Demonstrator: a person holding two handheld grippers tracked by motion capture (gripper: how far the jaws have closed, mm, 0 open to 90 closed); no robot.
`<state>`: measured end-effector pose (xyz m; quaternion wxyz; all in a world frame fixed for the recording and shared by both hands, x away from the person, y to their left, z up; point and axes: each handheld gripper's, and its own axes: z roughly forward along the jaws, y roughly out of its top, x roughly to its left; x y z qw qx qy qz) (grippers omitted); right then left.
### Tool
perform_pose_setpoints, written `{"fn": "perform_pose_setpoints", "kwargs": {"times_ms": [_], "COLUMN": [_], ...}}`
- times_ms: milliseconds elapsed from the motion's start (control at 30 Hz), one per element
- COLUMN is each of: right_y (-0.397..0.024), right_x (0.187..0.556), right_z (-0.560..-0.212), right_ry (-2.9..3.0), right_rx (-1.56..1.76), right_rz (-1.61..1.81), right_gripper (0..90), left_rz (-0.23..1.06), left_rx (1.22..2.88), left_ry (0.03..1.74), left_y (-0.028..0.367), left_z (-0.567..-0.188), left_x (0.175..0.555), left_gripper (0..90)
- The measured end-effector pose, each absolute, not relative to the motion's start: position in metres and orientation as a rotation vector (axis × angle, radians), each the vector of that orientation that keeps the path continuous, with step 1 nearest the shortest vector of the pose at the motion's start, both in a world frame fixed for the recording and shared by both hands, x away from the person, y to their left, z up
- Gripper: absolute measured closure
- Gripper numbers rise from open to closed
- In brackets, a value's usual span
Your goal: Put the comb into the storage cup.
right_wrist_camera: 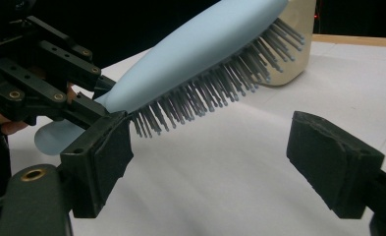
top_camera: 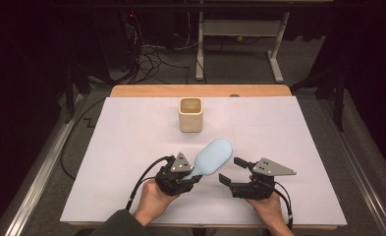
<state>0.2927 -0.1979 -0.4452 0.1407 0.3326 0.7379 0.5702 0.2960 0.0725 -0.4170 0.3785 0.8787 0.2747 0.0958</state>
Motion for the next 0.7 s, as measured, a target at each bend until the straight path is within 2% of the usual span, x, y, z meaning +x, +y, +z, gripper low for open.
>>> {"fn": "perform_pose_setpoints", "kwargs": {"times_ms": [700], "right_y": [-0.176], "right_x": [0.304], "right_z": [-0.441], "right_ry": [2.177], "right_rx": [0.997], "right_rz": [1.724], "right_gripper": [16.1], "left_rz": [0.246], "left_rx": [2.236], "left_ry": [0.686], "left_y": [0.066], "left_z": [-0.417], "left_x": [0.295], "left_gripper": [69.0]}}
